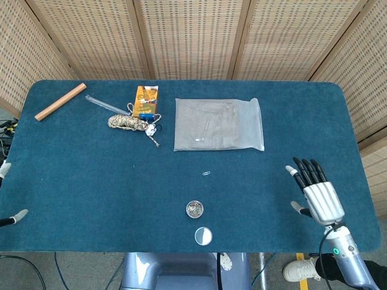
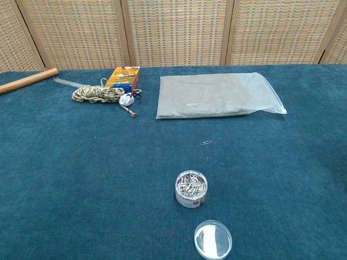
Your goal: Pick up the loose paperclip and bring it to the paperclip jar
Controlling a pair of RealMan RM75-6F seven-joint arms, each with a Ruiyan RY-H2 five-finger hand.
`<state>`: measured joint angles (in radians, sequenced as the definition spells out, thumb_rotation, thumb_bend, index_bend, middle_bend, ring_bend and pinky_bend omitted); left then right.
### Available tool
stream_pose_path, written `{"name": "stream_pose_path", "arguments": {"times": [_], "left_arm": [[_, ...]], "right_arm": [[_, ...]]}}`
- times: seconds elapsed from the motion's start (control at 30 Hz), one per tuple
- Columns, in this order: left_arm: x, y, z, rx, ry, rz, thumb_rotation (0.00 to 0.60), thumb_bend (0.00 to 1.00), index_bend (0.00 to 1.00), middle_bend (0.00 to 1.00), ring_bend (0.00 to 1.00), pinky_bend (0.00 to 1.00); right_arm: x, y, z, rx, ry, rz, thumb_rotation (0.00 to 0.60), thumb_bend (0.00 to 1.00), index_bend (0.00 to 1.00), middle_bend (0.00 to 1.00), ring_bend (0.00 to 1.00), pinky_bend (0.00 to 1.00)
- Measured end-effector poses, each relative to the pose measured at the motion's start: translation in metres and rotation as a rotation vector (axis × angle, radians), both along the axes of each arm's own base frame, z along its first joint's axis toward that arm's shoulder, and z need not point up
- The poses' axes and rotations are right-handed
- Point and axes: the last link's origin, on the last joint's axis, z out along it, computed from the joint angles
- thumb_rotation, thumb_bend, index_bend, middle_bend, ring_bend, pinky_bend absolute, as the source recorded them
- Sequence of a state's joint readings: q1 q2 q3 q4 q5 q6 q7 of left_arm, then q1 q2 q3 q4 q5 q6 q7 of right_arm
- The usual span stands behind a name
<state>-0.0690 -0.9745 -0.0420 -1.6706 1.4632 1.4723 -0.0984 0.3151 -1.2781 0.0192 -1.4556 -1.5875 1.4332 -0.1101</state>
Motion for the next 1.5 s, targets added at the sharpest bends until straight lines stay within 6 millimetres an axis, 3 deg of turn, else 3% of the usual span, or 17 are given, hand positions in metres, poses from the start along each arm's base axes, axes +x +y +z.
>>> {"name": "stream_pose_path", "arguments": {"times": [0.13, 0.3, 0.4, 0.6, 1.1, 1.5], "left_arm": [[-0.002, 0.004, -0.001, -0.004, 0.002, 0.014, 0.6, 0.0, 0.0, 0.0, 0.0, 0.0], [-0.006, 0.009, -0.002, -0.007, 0.002, 0.029, 0.6, 0.0, 0.0, 0.0, 0.0, 0.0], [-0.007, 0.011, -0.003, -0.014, -0.001, 0.034, 0.6, 0.0, 0.0, 0.0, 0.0, 0.0], [-0.011, 0.017, -0.004, -0.024, -0.003, 0.052, 0.6, 0.0, 0.0, 0.0, 0.0, 0.0], [-0.016, 0.025, -0.009, -0.039, 0.003, 0.076, 0.6, 0.0, 0.0, 0.0, 0.0, 0.0], [-0.017, 0.027, -0.01, -0.042, 0.001, 0.081, 0.6, 0.0, 0.0, 0.0, 0.0, 0.0]], "right_arm": [[0.027, -0.039, -0.019, 0.106, 0.001, 0.009, 0.6, 0.14, 0.31, 0.0, 0.0, 0.0], [0.073, -0.088, -0.042, 0.207, -0.019, 0.015, 0.6, 0.28, 0.37, 0.0, 0.0, 0.0], [0.097, -0.106, -0.058, 0.224, -0.031, 0.027, 0.6, 0.3, 0.41, 0.0, 0.0, 0.0], [0.119, -0.128, -0.091, 0.256, -0.022, 0.007, 0.6, 0.32, 0.42, 0.0, 0.0, 0.0], [0.136, -0.136, -0.167, 0.357, 0.008, -0.029, 0.6, 0.33, 0.5, 0.0, 0.0, 0.0], [0.145, -0.139, -0.191, 0.383, -0.006, -0.048, 0.6, 0.36, 0.5, 0.0, 0.0, 0.0]]}}
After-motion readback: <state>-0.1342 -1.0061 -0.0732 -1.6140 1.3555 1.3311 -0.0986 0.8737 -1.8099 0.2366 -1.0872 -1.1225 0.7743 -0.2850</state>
